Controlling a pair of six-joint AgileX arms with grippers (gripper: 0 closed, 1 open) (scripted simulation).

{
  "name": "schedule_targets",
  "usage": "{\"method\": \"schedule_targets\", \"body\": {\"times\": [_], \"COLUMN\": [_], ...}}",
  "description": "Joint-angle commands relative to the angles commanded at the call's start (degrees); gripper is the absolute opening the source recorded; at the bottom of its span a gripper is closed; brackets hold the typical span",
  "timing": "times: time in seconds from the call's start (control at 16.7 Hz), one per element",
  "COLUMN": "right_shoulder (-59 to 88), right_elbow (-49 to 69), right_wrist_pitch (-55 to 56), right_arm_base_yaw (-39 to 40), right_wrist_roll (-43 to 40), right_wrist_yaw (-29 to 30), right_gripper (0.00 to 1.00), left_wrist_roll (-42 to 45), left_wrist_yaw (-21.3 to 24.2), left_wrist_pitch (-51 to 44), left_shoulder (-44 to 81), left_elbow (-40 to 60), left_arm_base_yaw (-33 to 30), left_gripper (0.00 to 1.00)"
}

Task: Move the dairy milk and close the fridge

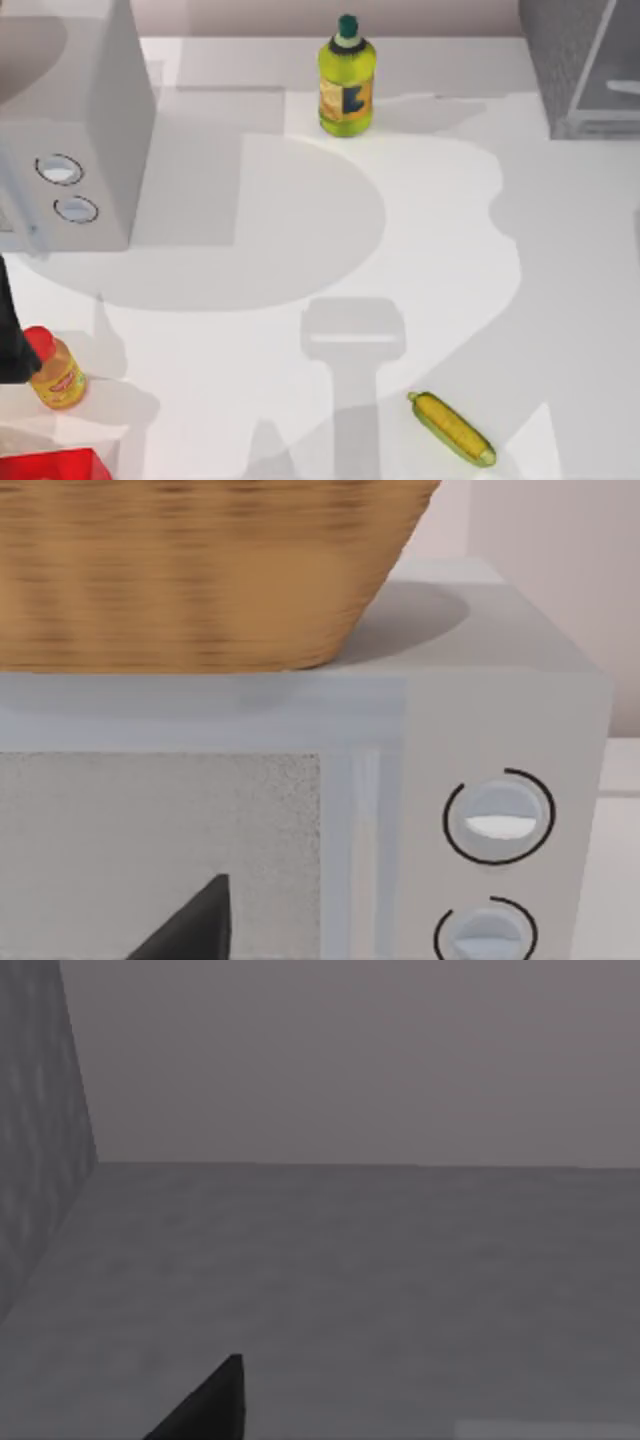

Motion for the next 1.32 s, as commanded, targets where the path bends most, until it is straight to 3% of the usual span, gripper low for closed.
{"method": "schedule_targets", "body": {"times": [0.3,0.6,1.32], "right_shoulder": [-1.8,-16.9,-94.0], "right_elbow": [-1.3,-10.9,-51.8], "right_wrist_pitch": [-0.8,-6.7,-30.8], "right_arm_base_yaw": [0.4,1.9,7.7], "right_wrist_roll": [0.1,0.4,-1.4], "right_wrist_yaw": [0.1,1.5,8.9], "right_gripper": [1.00,1.00,1.00], "left_wrist_roll": [0.0,0.0,0.0], "left_wrist_yaw": [0.0,0.0,0.0], "left_wrist_pitch": [0.0,0.0,0.0], "left_shoulder": [0.0,0.0,0.0], "left_elbow": [0.0,0.0,0.0], "left_arm_base_yaw": [0.0,0.0,0.0], "left_gripper": [1.00,1.00,1.00]}}
